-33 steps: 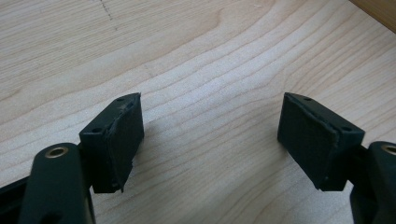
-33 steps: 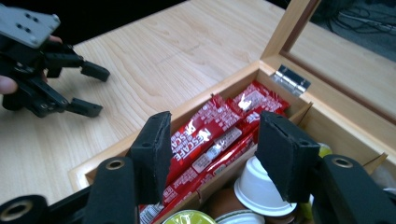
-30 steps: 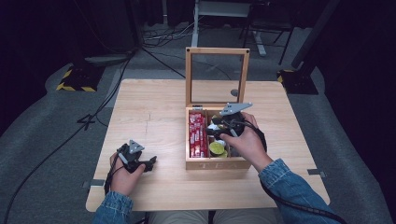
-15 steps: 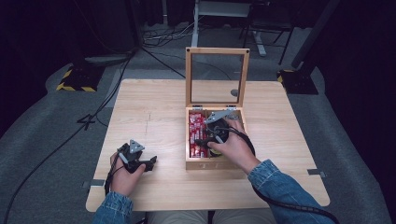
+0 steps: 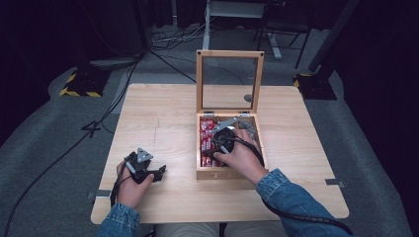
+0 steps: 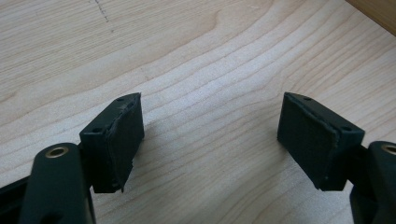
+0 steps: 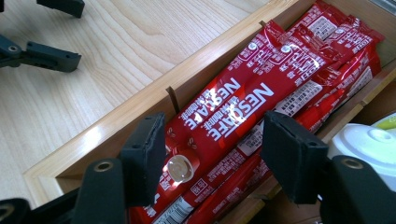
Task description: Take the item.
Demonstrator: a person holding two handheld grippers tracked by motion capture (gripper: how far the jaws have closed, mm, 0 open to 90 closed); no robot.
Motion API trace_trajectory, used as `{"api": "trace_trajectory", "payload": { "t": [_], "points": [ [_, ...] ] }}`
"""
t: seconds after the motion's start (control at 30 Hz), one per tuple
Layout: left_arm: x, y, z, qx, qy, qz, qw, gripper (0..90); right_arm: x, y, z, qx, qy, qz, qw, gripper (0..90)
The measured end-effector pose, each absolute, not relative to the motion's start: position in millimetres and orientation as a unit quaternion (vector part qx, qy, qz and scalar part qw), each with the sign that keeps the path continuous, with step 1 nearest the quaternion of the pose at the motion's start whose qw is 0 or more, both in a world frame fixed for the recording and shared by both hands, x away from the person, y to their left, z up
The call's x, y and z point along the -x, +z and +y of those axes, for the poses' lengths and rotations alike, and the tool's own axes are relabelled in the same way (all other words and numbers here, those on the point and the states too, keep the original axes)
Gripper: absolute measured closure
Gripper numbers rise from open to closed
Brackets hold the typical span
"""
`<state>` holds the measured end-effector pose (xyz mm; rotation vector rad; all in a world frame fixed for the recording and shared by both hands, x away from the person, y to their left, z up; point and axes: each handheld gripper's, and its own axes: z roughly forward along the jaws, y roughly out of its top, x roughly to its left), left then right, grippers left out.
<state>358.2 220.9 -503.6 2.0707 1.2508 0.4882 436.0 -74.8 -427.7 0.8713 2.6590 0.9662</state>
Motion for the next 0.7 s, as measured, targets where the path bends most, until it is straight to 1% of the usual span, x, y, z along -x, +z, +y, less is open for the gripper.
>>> {"api": "trace_trajectory", "payload": {
  "t": [0.1, 0.27, 0.33, 0.37, 0.43, 0.5, 0.63, 0.7],
  "points": [
    [-358.1, -503.6, 220.9, -0.793, 0.186, 0.477, 0.330, 23.1, -435.8, -429.5, -72.2, -0.294, 0.320, 0.895, 0.097, 40.3],
    [-358.0, -503.5, 220.8, -0.793, 0.187, 0.477, 0.330, 23.1, -435.2, -432.8, -67.1, -0.294, 0.308, 0.900, 0.095, 41.2],
    [-357.6, -503.4, 220.4, -0.793, 0.186, 0.477, 0.330, 23.1, -433.7, -433.0, -65.5, -0.293, 0.304, 0.901, 0.098, 45.8],
    [-357.6, -503.5, 220.3, -0.793, 0.186, 0.477, 0.330, 23.1, -433.0, -432.1, -65.7, -0.298, 0.296, 0.902, 0.097, 52.6],
    [-357.6, -503.5, 220.3, -0.793, 0.186, 0.477, 0.330, 23.1, -433.2, -431.2, -67.0, -0.304, 0.292, 0.902, 0.096, 57.2],
    [-357.6, -503.5, 220.3, -0.793, 0.186, 0.477, 0.330, 23.1, -433.3, -430.2, -68.5, -0.313, 0.292, 0.900, 0.089, 64.8],
    [-357.6, -503.5, 220.2, -0.793, 0.186, 0.477, 0.330, 23.1, -431.7, -428.2, -70.6, -0.315, 0.301, 0.896, 0.084, 73.7],
    [-357.6, -503.5, 220.3, -0.793, 0.186, 0.477, 0.330, 23.1, -430.6, -427.1, -71.3, -0.322, 0.311, 0.891, 0.072, 78.4]
  ]
}}
